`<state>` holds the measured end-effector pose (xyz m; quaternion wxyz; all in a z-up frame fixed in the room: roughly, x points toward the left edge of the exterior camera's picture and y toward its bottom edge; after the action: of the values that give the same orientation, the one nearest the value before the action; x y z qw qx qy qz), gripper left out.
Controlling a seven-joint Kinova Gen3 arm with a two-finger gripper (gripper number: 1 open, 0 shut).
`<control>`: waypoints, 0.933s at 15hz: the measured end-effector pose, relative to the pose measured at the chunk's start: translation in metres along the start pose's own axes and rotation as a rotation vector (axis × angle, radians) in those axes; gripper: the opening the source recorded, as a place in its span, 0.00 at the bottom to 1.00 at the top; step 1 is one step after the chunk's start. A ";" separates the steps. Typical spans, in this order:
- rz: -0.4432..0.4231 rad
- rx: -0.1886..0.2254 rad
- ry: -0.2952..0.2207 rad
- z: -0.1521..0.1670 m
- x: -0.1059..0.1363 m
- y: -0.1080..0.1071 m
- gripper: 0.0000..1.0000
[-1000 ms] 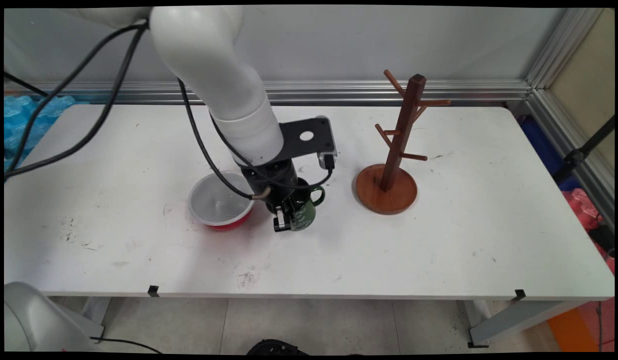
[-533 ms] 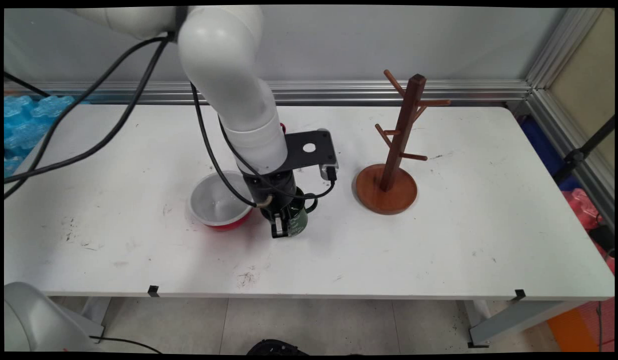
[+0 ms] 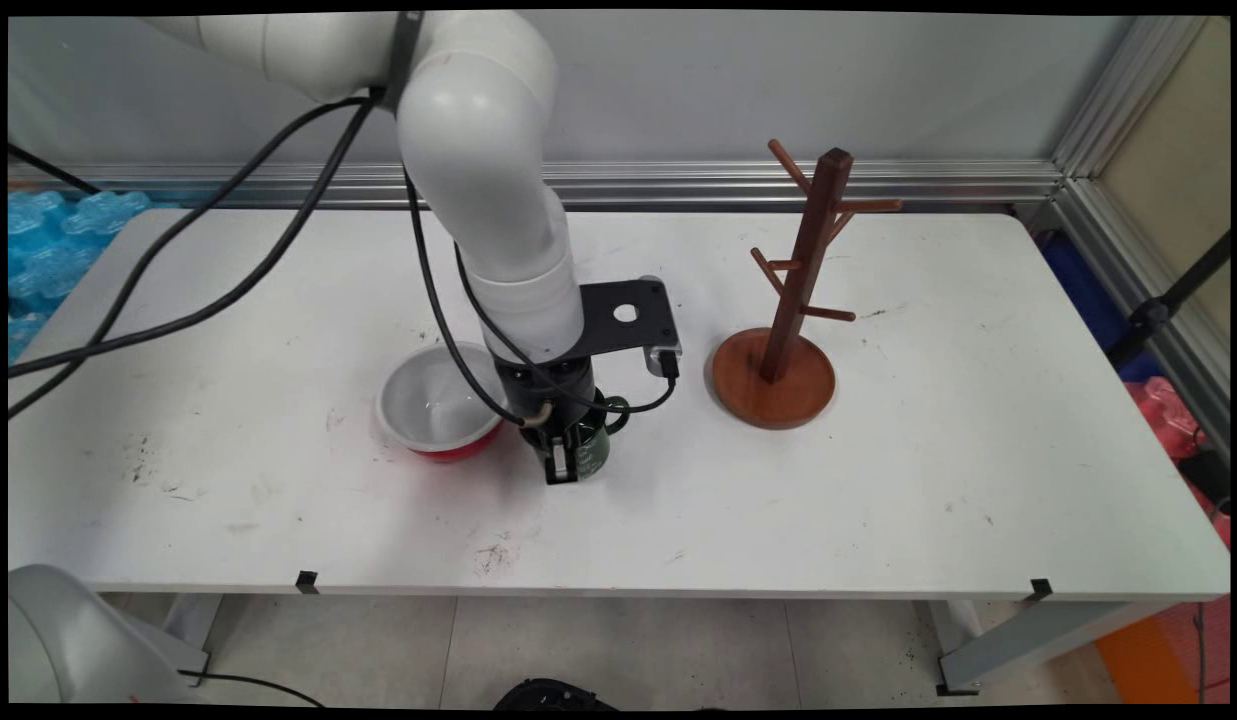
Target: Place the picked object on the table
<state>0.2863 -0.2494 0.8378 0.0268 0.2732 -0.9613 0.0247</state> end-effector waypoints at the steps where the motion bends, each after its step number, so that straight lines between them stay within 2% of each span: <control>1: -0.001 0.001 -0.002 0.002 0.001 0.000 0.00; 5: -0.003 0.007 -0.007 0.007 0.006 0.000 0.00; 6: -0.003 0.008 -0.008 0.008 0.006 0.000 1.00; 14: -0.007 0.012 0.001 0.007 0.010 0.002 1.00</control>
<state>0.2768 -0.2536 0.8310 0.0256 0.2766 -0.9602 0.0307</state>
